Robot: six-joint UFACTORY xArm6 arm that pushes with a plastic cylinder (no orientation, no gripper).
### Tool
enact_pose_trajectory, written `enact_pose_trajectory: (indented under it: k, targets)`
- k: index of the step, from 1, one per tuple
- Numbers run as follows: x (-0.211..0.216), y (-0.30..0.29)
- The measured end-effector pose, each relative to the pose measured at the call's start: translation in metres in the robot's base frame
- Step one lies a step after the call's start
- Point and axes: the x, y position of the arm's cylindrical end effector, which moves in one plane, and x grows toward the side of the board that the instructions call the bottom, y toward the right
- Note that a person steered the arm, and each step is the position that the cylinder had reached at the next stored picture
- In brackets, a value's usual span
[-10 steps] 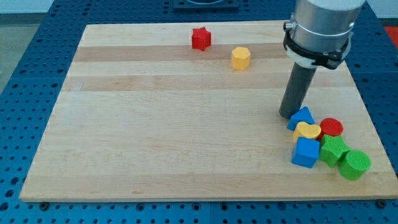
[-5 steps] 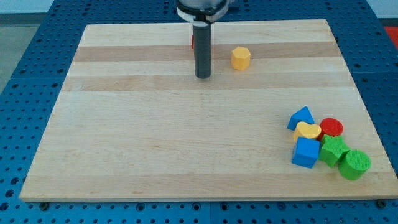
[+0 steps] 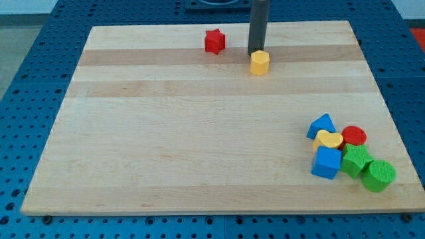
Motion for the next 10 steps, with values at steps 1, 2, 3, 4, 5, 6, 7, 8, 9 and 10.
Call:
enact_pose_trajectory:
  k: [1, 2, 3, 4, 5, 6, 7, 8, 9, 10]
  targets:
    - [0.019, 0.003]
    - [0.046, 0.006]
    - [0.075, 0.01]
    - [0.105, 0.012]
    - [0.137, 0.012]
    - [0.161, 0.012]
    - [0.162, 0.01]
    - [0.162, 0.002]
    - [0.162, -0.016]
    - [0.166, -0.029]
